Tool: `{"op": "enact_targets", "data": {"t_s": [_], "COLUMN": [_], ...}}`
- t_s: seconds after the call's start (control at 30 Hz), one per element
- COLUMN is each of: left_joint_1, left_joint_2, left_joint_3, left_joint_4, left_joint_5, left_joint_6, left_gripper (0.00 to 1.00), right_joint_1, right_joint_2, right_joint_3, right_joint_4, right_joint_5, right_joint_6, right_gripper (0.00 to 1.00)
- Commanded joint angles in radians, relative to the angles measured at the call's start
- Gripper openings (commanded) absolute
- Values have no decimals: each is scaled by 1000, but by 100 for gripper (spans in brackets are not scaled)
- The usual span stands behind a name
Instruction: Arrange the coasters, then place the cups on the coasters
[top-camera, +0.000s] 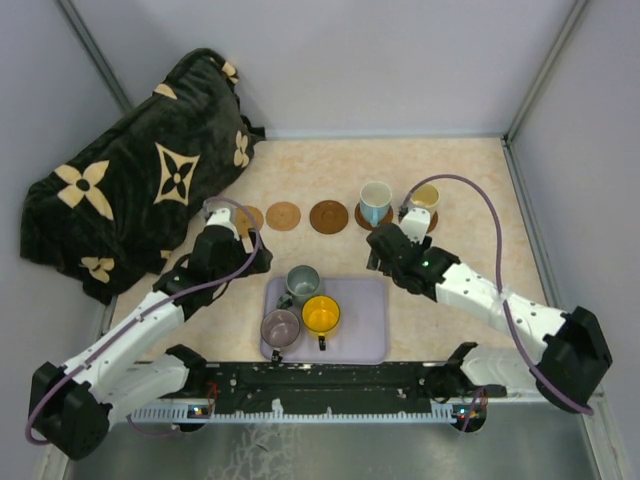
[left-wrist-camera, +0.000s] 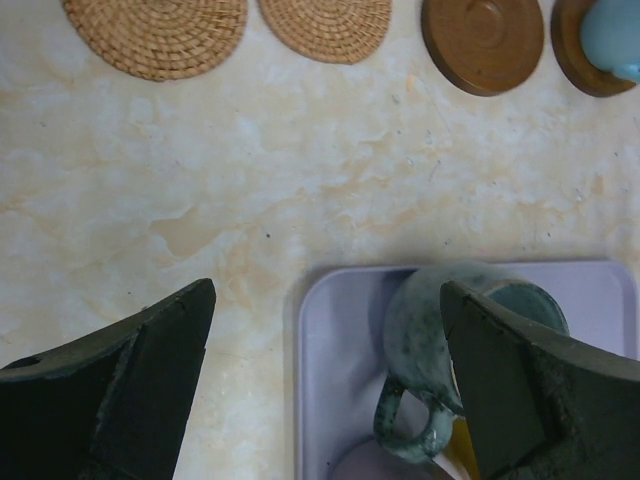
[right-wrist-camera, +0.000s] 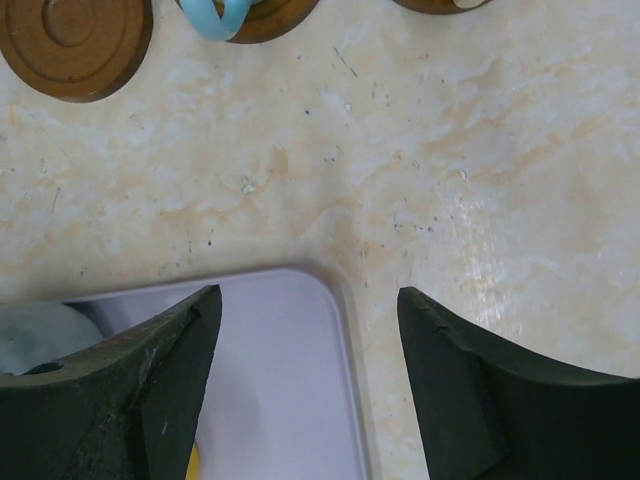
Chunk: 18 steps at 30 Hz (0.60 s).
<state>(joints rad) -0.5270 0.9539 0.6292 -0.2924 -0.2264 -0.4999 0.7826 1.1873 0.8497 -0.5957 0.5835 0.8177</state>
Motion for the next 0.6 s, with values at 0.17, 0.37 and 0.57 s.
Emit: {"op": "enact_targets", "data": {"t_s": [0.17, 0.37, 0.57], "left_joint_1": [-106, -151, -156], "left_joint_2": [-133, -171, -171], "left_joint_3": [7, 8, 9], "left_joint_4": [-80, -161, -219], "left_joint_5": [67, 121, 158], "left_joint_6": [-11, 11, 61], "left_gripper": [100, 100, 100], "right_joint_1": [183, 233, 237], "right_joint_2": [-162, -145, -145], "right_joint_3": [-20, -41, -41], "right_joint_4": [-78, -91, -68], "right_joint_5": [111, 111, 111], "right_joint_6": [134, 186, 179], "right_gripper": [68, 68, 68]}}
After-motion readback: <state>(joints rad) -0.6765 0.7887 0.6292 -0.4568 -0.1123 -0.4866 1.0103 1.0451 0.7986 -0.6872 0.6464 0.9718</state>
